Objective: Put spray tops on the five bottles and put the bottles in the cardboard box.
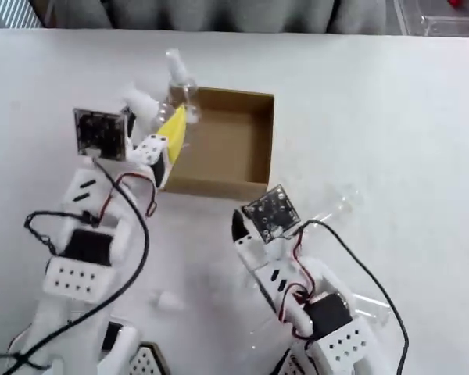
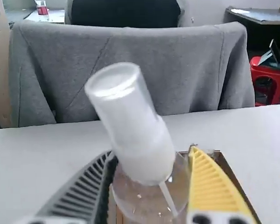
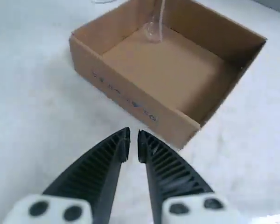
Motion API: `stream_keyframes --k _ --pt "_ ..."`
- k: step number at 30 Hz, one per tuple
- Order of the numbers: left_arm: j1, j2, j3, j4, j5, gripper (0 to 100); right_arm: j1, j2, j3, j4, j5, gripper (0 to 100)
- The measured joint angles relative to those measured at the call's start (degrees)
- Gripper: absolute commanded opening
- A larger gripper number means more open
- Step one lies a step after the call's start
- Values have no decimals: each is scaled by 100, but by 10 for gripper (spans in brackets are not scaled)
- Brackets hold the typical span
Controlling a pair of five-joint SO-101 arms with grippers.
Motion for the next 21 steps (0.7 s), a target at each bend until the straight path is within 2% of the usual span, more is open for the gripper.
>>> stream_keyframes --k 7,13,21 --pt "0 1055 0 -835 0 22 677 0 703 -1046 -18 16" --pt "0 1705 0 -1301 0 22 659 0 791 -1222 -35 16" --pt "-105 2796 -378 -1336 0 22 659 0 800 -1222 -35 16"
